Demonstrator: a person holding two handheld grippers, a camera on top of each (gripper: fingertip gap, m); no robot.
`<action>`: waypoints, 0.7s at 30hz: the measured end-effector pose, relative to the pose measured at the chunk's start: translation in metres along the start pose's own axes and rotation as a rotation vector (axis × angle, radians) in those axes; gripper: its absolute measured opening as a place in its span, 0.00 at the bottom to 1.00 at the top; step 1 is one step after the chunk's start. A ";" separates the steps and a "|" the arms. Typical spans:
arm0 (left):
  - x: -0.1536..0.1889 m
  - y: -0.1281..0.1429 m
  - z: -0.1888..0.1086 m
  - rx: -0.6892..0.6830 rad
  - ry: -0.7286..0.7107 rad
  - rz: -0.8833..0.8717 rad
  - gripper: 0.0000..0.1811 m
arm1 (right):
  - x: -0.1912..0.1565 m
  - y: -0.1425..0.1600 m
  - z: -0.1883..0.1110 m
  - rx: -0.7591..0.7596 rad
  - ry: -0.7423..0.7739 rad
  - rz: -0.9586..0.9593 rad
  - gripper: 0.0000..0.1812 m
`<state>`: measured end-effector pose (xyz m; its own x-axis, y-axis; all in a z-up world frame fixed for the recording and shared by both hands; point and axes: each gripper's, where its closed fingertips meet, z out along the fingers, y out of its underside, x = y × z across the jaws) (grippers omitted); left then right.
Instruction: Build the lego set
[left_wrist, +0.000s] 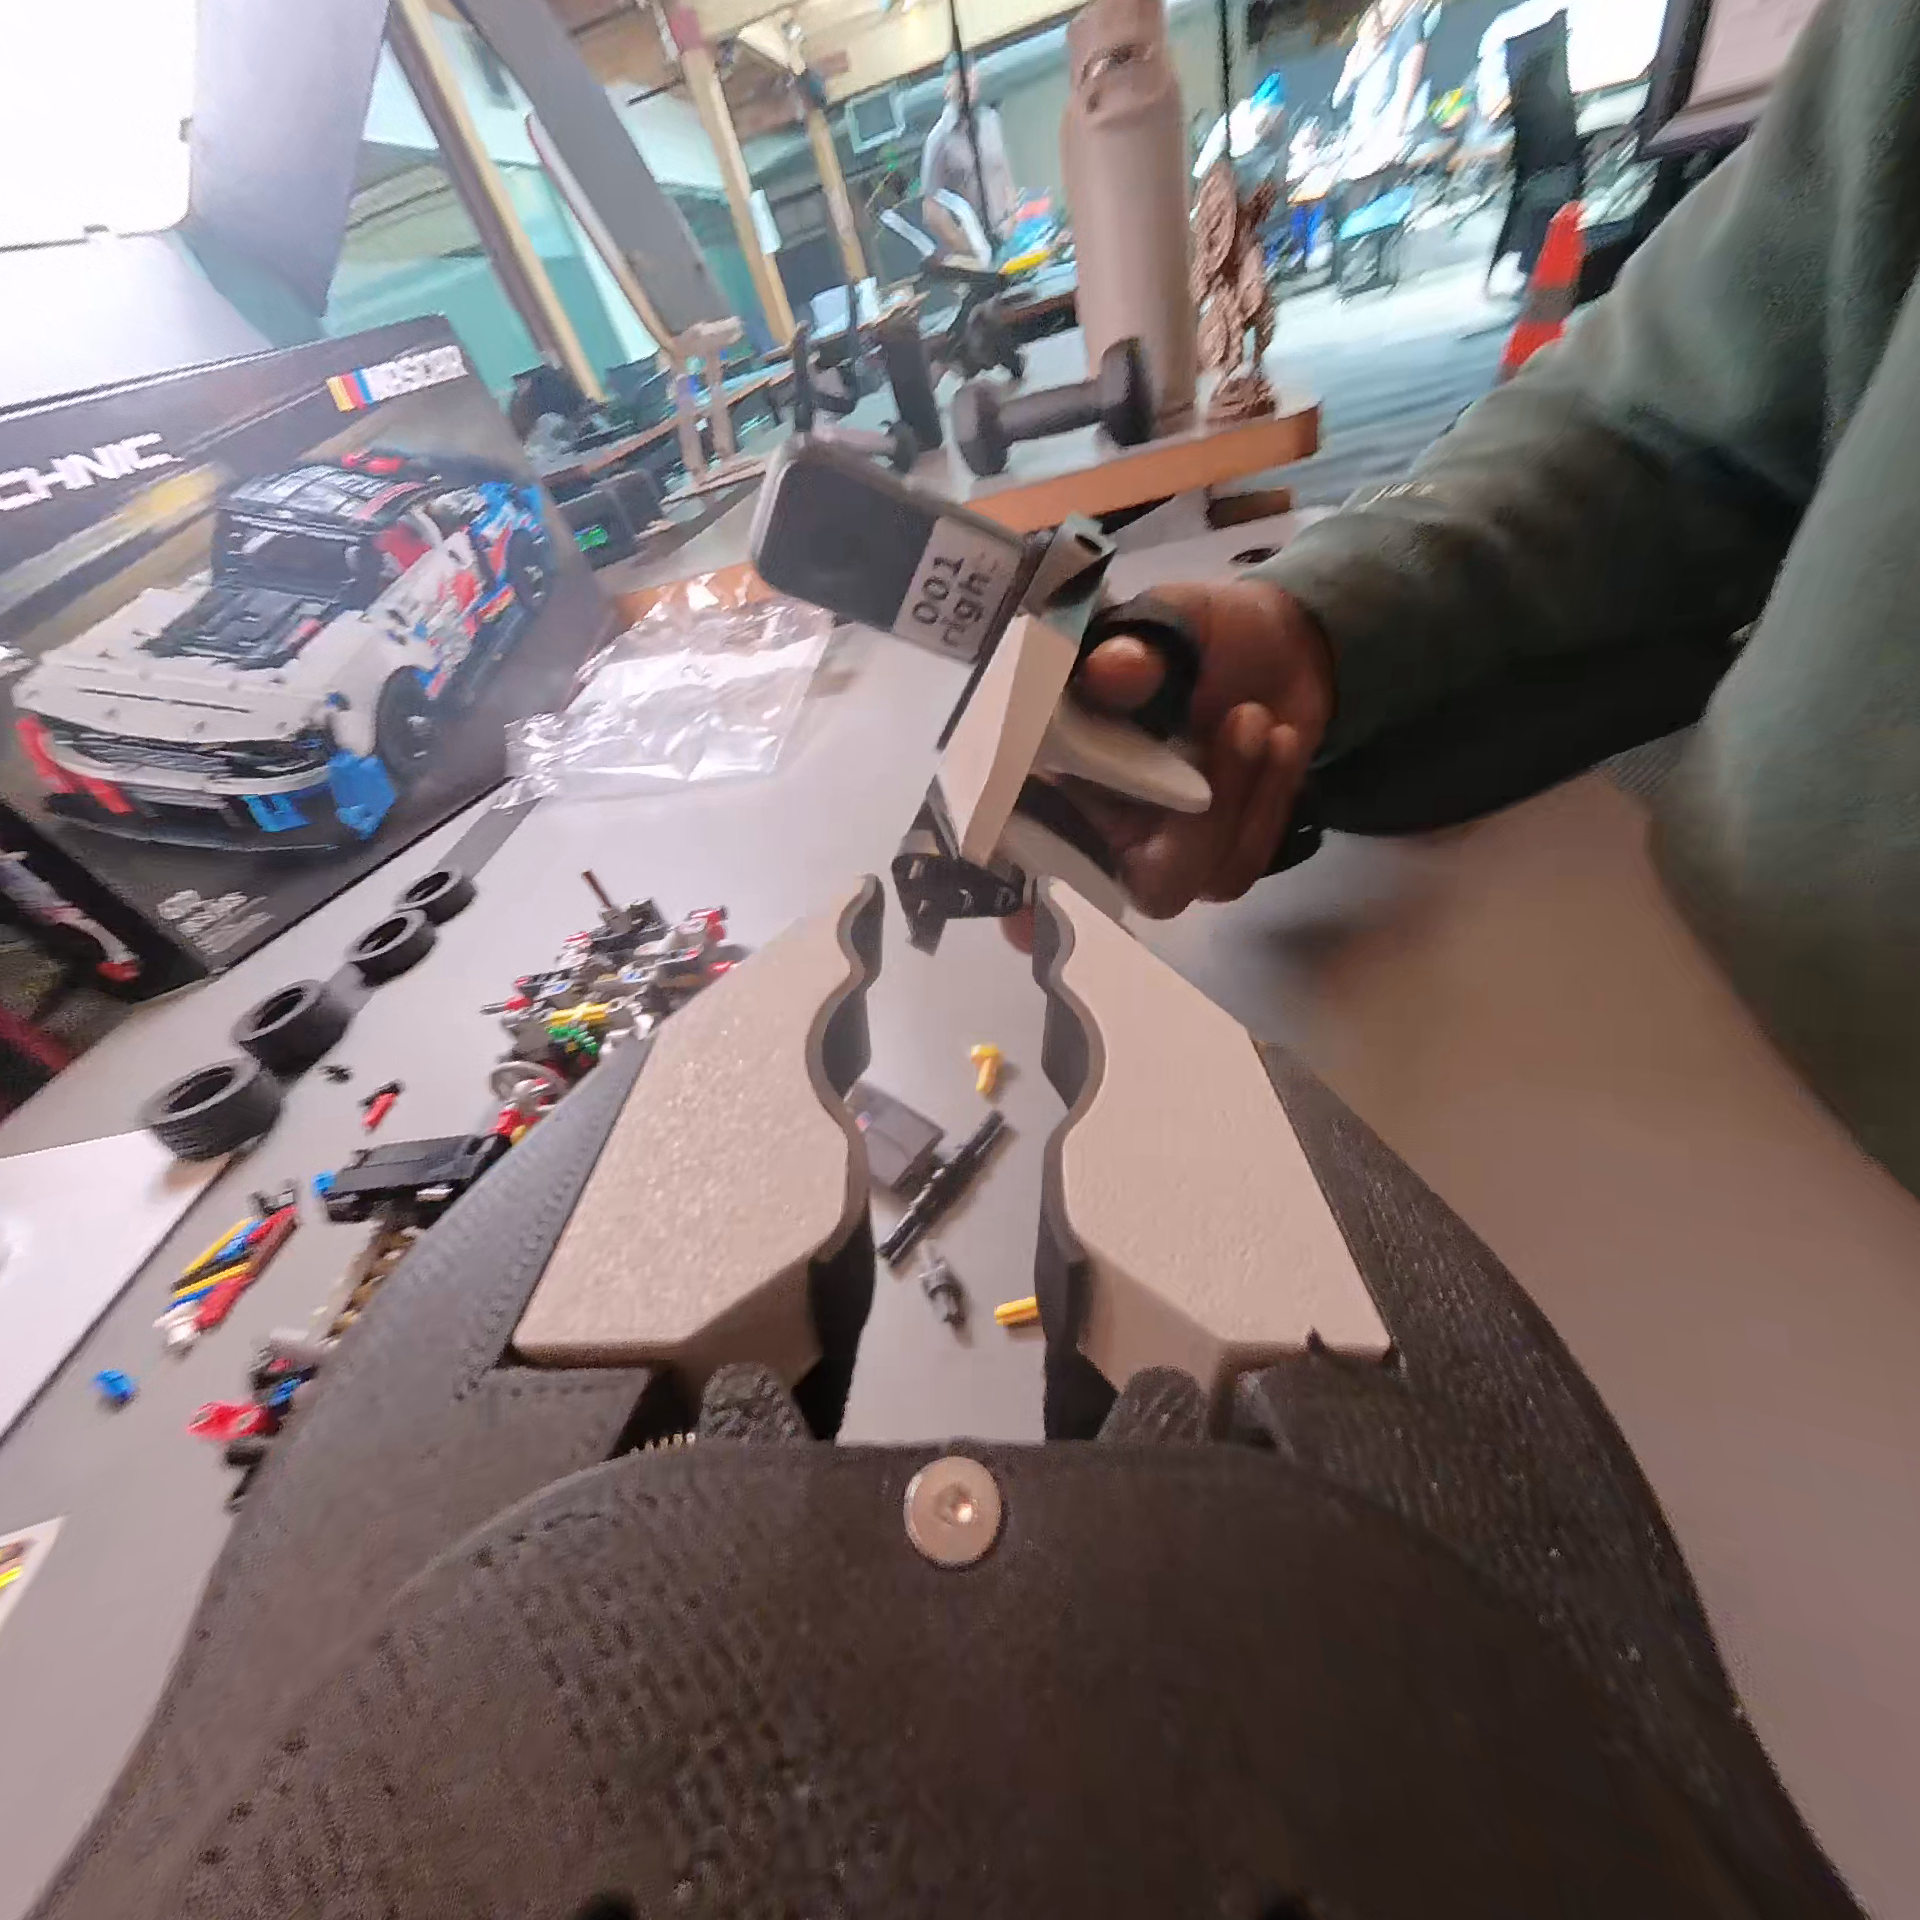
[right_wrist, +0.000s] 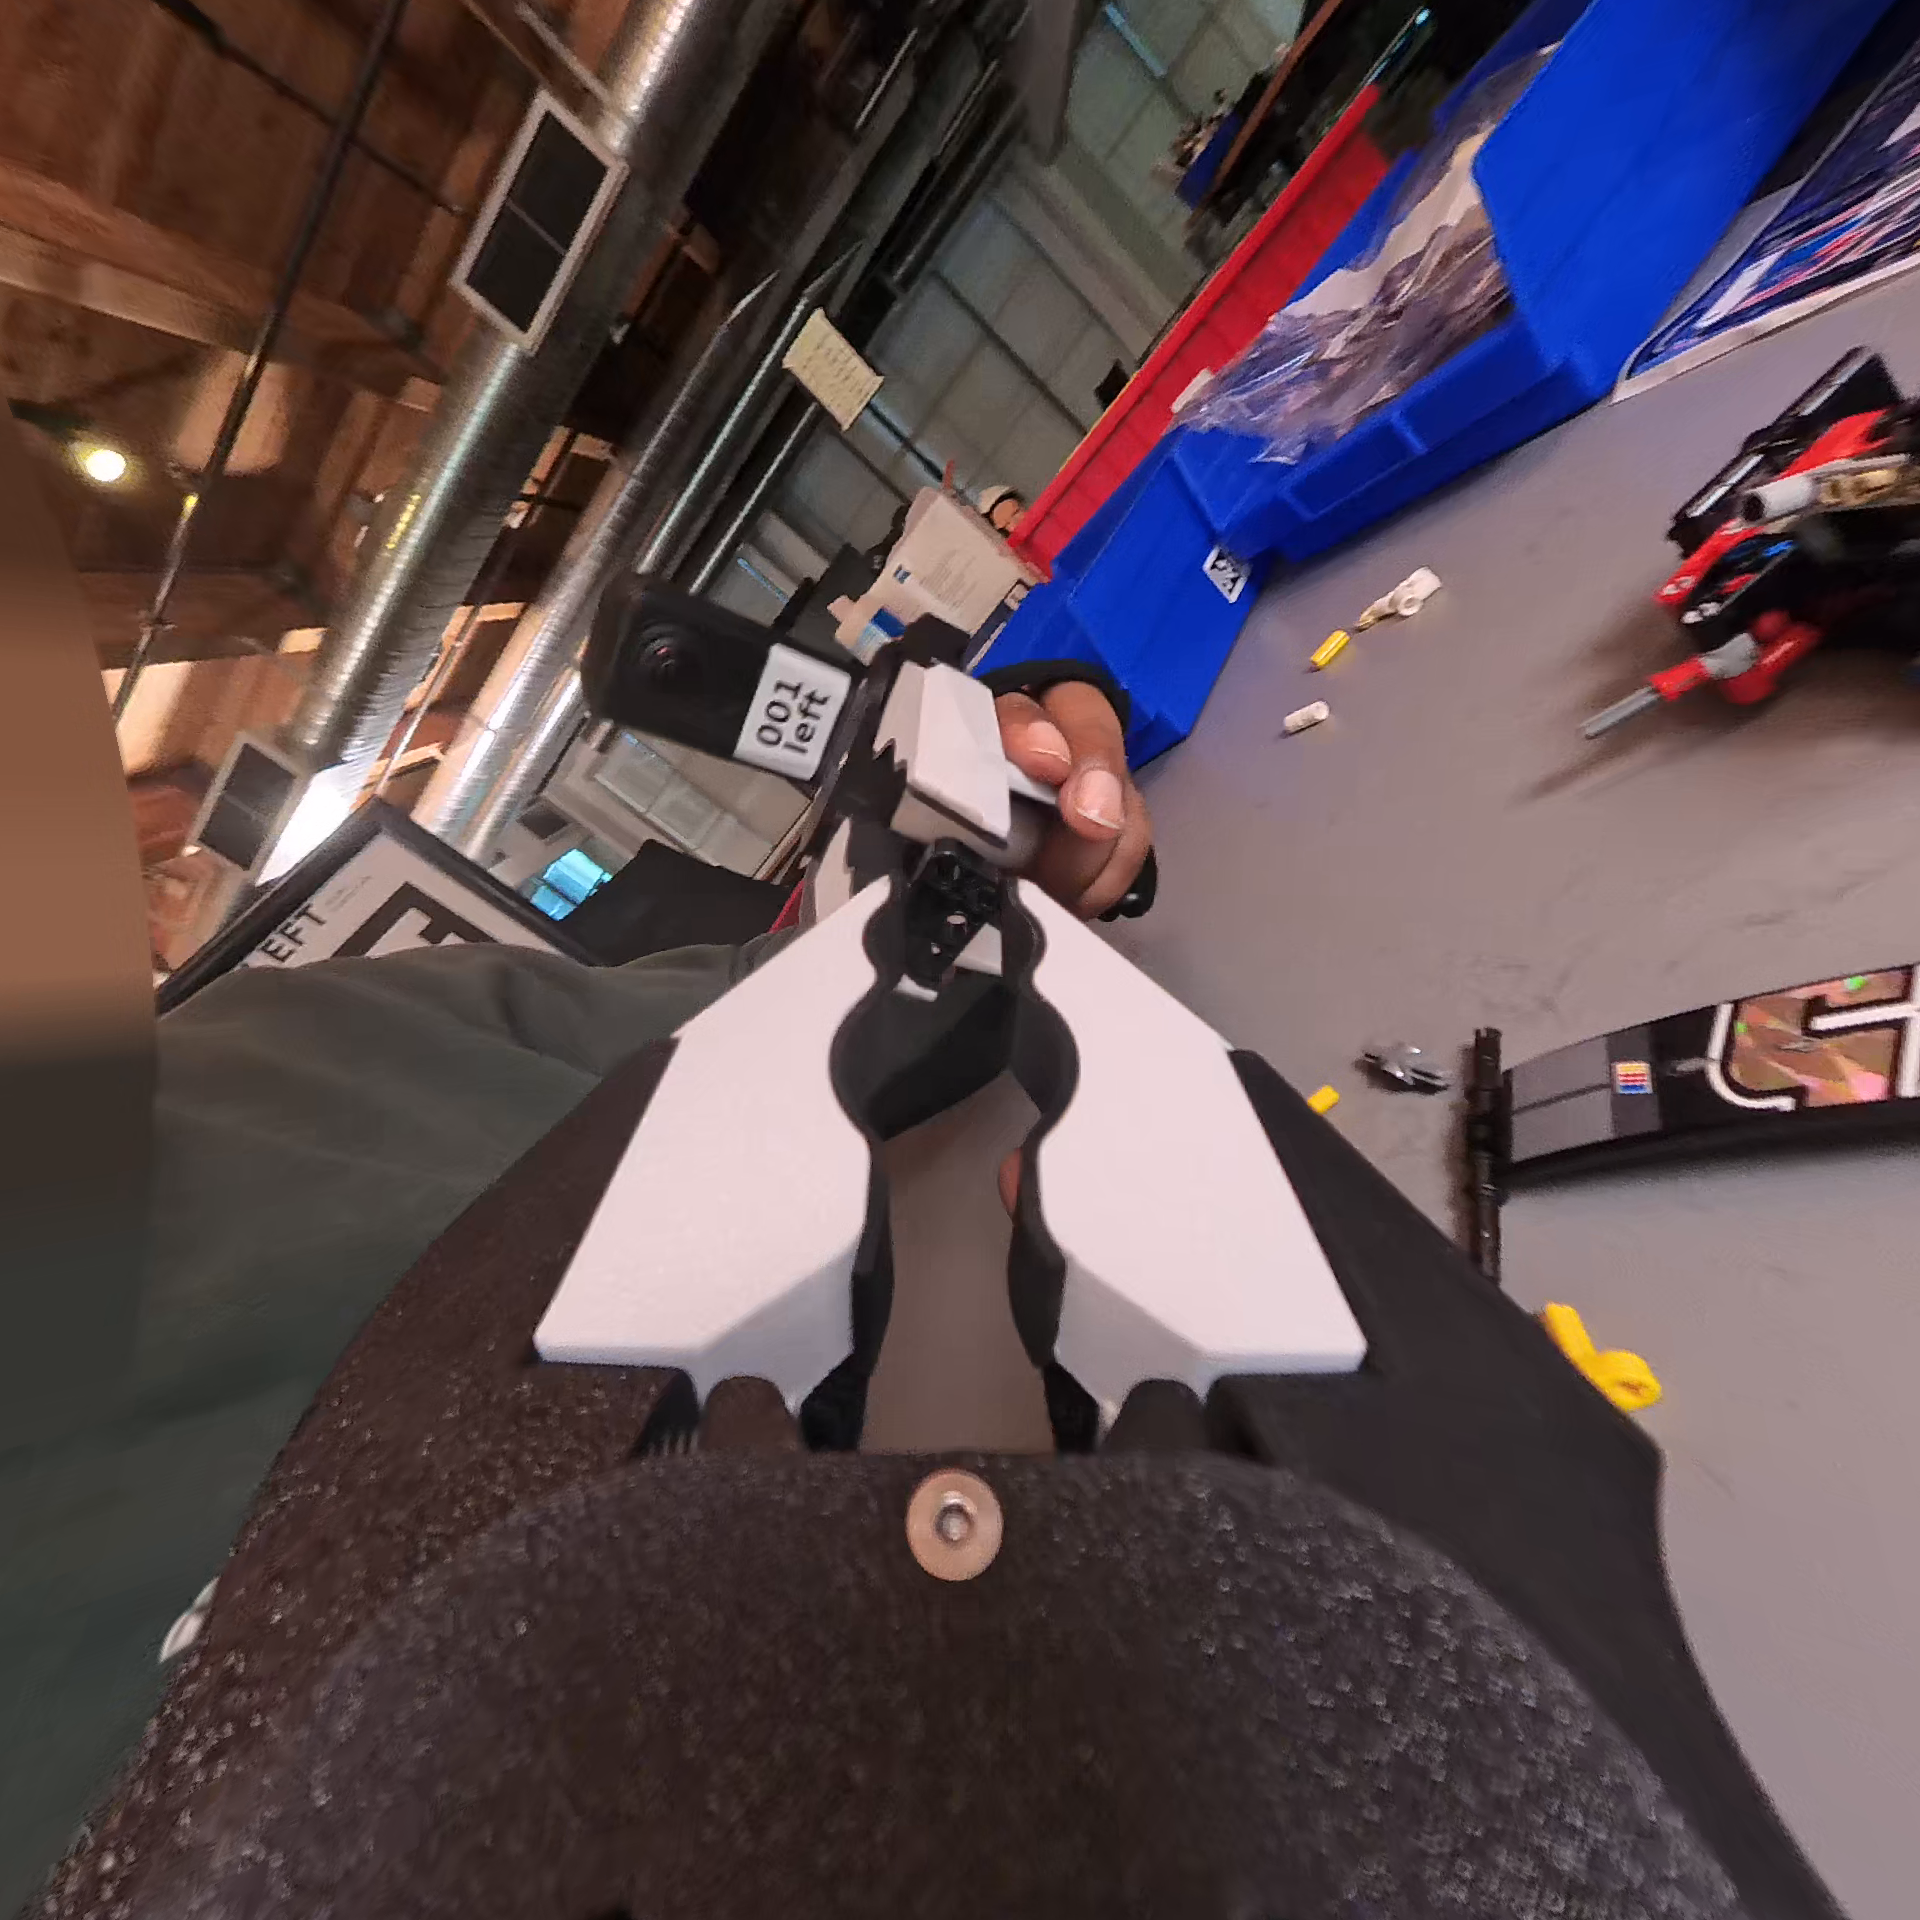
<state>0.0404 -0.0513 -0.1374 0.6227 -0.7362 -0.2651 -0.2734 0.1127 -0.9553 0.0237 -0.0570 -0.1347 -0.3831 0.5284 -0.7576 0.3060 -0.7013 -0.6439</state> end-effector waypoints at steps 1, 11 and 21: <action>-0.001 0.002 0.001 -0.021 -0.020 0.023 0.14 | 0.002 -0.001 0.000 0.014 0.019 0.001 0.08; -0.003 0.021 -0.002 -0.100 0.000 0.070 0.12 | 0.020 0.010 0.001 -0.068 0.146 -0.056 0.09; -0.031 0.068 -0.024 -0.241 0.017 -0.096 0.12 | 0.093 0.032 -0.025 -0.733 0.582 -0.878 0.10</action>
<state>-0.0150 -0.0368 -0.1912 0.6426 -0.7470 -0.1704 -0.3815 -0.1190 -0.9167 0.0199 -0.0179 -0.2285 -0.3209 0.9377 0.1335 0.6224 0.3150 -0.7166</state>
